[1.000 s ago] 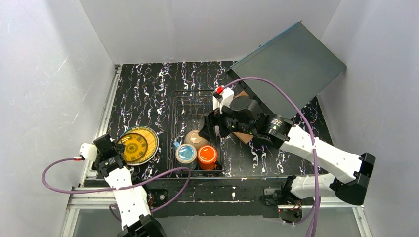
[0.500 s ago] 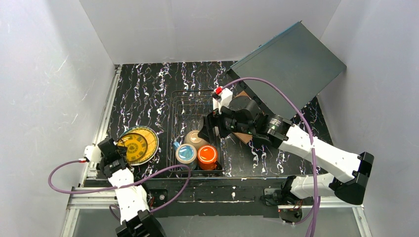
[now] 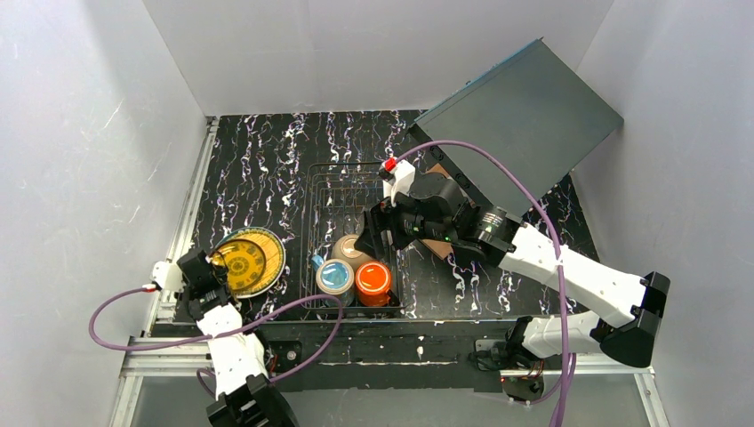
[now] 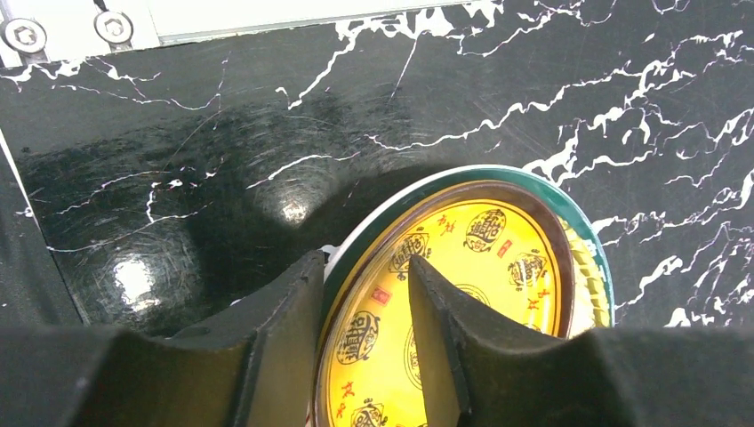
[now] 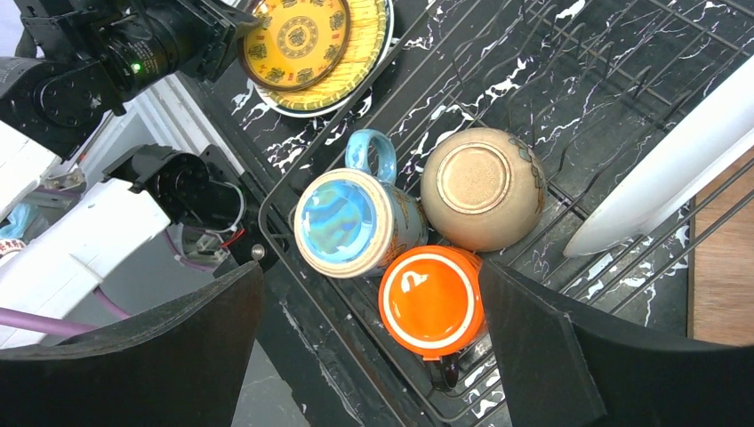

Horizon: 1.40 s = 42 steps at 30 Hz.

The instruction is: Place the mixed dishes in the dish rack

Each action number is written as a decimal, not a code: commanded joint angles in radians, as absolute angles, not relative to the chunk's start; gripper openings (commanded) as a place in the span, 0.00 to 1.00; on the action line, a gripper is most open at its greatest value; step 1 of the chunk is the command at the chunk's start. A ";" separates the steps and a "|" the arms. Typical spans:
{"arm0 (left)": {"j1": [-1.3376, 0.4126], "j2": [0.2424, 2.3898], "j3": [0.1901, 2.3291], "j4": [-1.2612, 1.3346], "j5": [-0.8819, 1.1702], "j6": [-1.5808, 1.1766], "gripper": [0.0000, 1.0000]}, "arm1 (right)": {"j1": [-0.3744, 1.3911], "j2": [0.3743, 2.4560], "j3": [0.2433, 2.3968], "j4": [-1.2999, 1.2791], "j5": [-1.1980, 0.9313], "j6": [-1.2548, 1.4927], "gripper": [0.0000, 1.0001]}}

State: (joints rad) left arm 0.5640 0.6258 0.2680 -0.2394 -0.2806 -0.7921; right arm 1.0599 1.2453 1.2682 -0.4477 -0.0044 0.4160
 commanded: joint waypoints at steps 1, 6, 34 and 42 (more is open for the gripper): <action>0.569 0.635 0.259 -0.218 -0.302 -0.787 0.34 | 1.062 1.247 1.319 -0.420 -0.027 0.422 0.98; 0.569 0.641 0.273 -0.233 -0.304 -0.772 0.22 | 1.061 1.250 1.323 -0.417 -0.032 0.424 0.98; 0.557 0.631 0.594 -0.683 -0.275 -0.720 0.00 | 1.062 1.273 1.334 -0.429 -0.037 0.427 0.98; 0.558 0.629 0.719 -0.780 -0.297 -0.728 0.00 | 1.061 1.275 1.339 -0.432 -0.033 0.428 0.98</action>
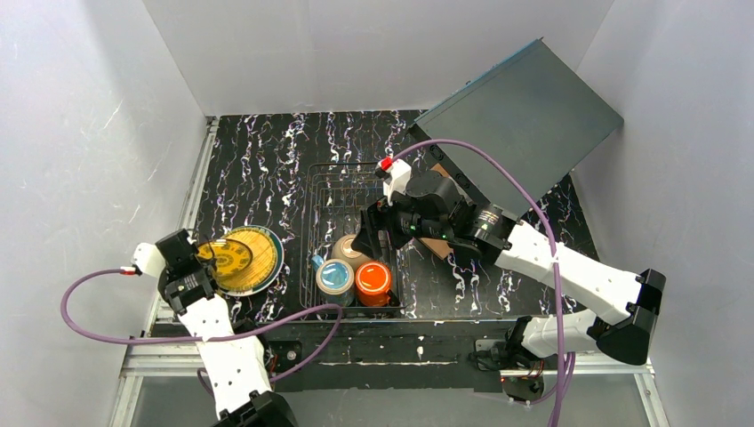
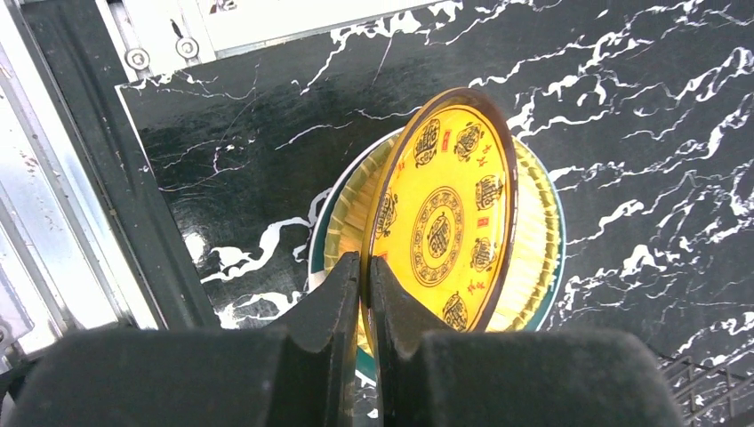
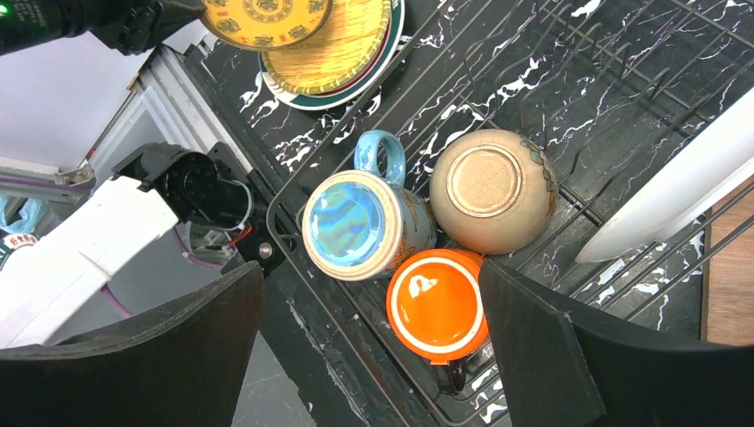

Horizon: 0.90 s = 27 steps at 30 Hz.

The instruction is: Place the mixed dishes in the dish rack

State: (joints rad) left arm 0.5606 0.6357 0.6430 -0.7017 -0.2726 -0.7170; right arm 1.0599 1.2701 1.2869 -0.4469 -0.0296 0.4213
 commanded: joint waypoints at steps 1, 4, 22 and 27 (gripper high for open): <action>0.557 0.631 0.731 -0.786 -0.292 -0.729 0.00 | 1.062 1.276 1.340 -0.433 -0.034 0.428 0.98; 0.557 0.634 0.764 -0.798 -0.277 -0.725 0.00 | 1.062 1.280 1.345 -0.438 -0.033 0.429 0.98; 0.529 0.698 1.109 -0.813 -0.060 -0.654 0.00 | 1.061 1.309 1.450 -0.509 -0.006 0.405 0.98; 0.504 0.712 1.186 -0.781 0.052 -0.636 0.00 | 1.061 1.333 1.530 -0.534 -0.005 0.399 0.98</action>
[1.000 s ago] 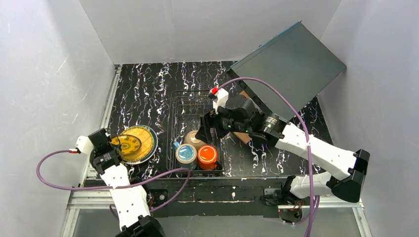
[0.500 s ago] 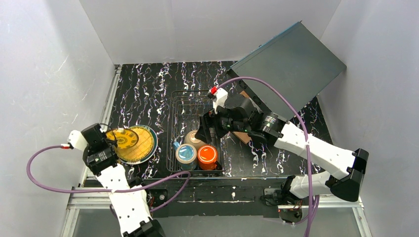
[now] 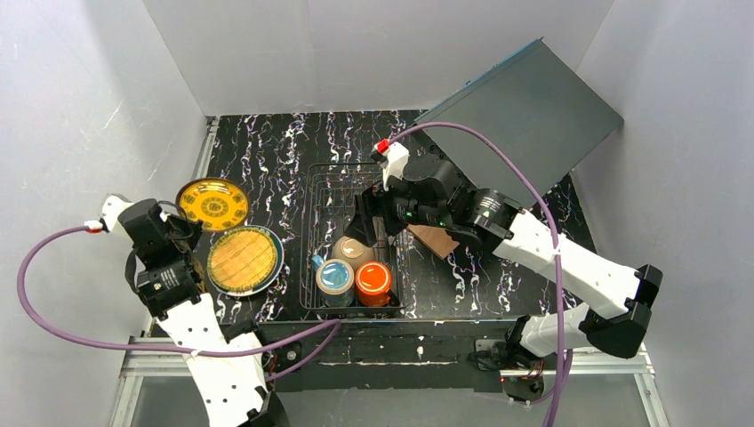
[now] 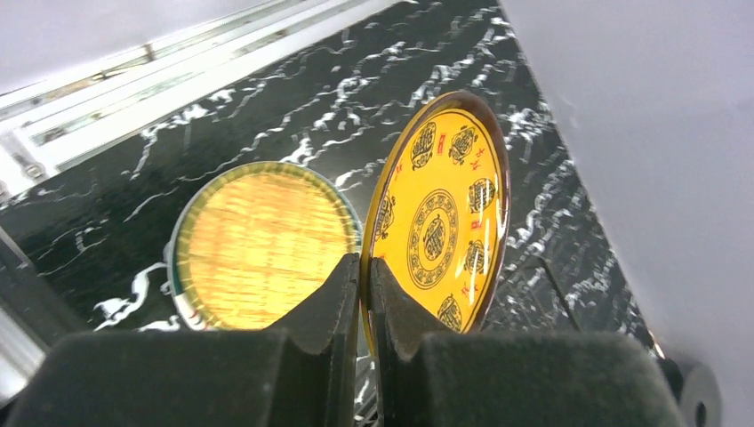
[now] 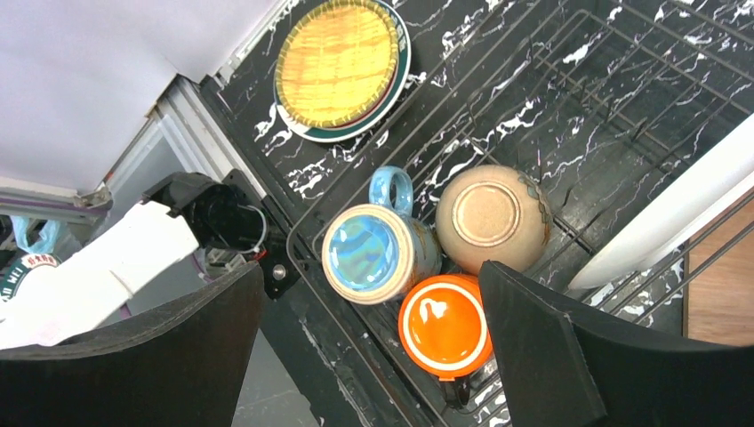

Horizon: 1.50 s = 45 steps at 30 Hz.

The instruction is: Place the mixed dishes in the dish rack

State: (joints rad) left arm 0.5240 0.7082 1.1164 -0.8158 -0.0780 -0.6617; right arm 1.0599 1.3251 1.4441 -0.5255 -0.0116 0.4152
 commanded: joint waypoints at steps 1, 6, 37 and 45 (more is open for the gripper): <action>0.498 0.710 1.192 -0.759 0.081 -0.629 0.00 | 1.060 1.338 1.545 -0.540 -0.006 0.397 0.98; 0.461 0.710 1.185 -0.633 0.248 -0.626 0.00 | 1.053 1.365 1.643 -0.582 -0.005 0.375 0.98; 0.098 0.661 0.905 -0.101 0.685 -0.917 0.00 | 0.868 1.559 1.711 -0.358 -0.251 0.826 0.51; 0.097 0.740 0.947 -0.189 0.750 -0.838 0.00 | 0.873 1.501 1.592 -0.320 -0.172 0.880 0.01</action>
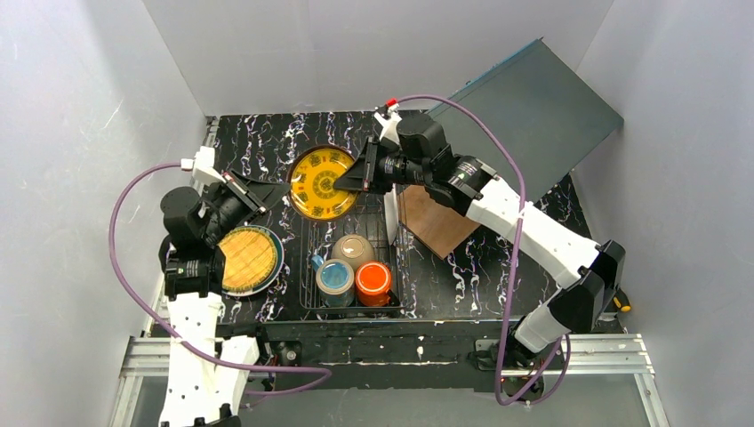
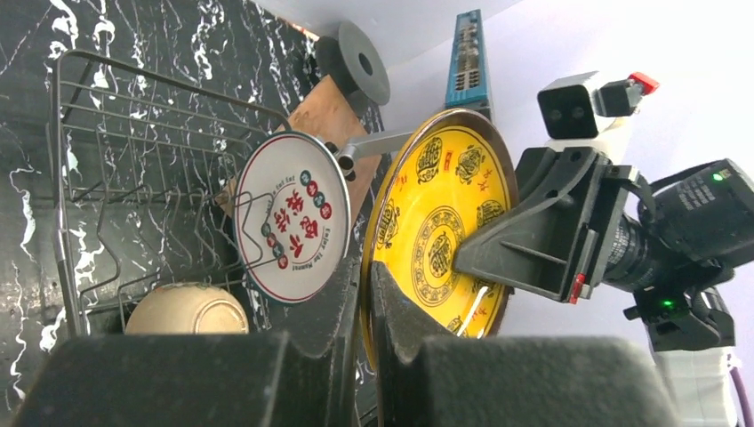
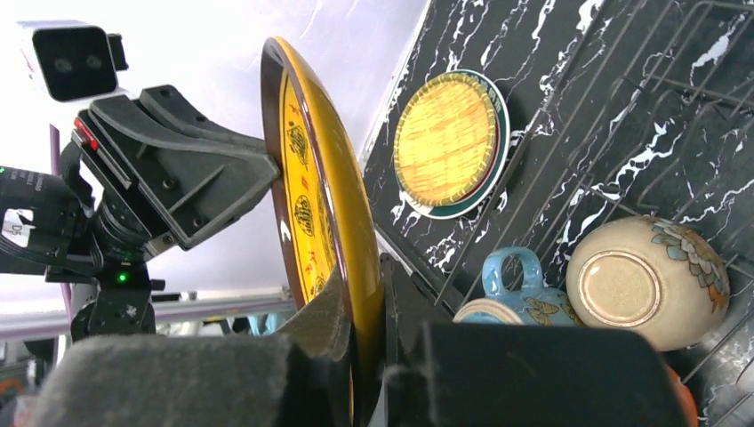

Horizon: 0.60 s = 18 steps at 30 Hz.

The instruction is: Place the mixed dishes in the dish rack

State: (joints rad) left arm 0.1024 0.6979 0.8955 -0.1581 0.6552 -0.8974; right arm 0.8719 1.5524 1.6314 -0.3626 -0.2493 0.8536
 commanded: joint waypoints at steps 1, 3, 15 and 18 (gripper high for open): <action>0.098 0.763 0.981 -0.260 0.749 -0.784 0.04 | 0.874 1.494 1.589 -0.340 -0.140 0.879 0.01; 0.098 0.801 1.061 -0.424 0.707 -0.660 0.35 | 0.874 1.485 1.590 -0.386 -0.067 0.855 0.01; 0.097 0.988 1.505 -0.831 0.045 -0.350 0.98 | 0.995 1.642 1.896 -0.873 0.486 0.720 0.01; 0.098 0.985 1.502 -0.746 -0.123 -0.352 0.98 | 1.061 1.723 2.036 -0.998 0.675 0.729 0.01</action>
State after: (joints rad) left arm 0.0975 0.9684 1.4914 -0.7349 0.1696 -0.4084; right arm 0.9730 1.6413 1.8450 -0.7948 0.3470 0.7620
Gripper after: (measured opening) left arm 0.980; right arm 0.187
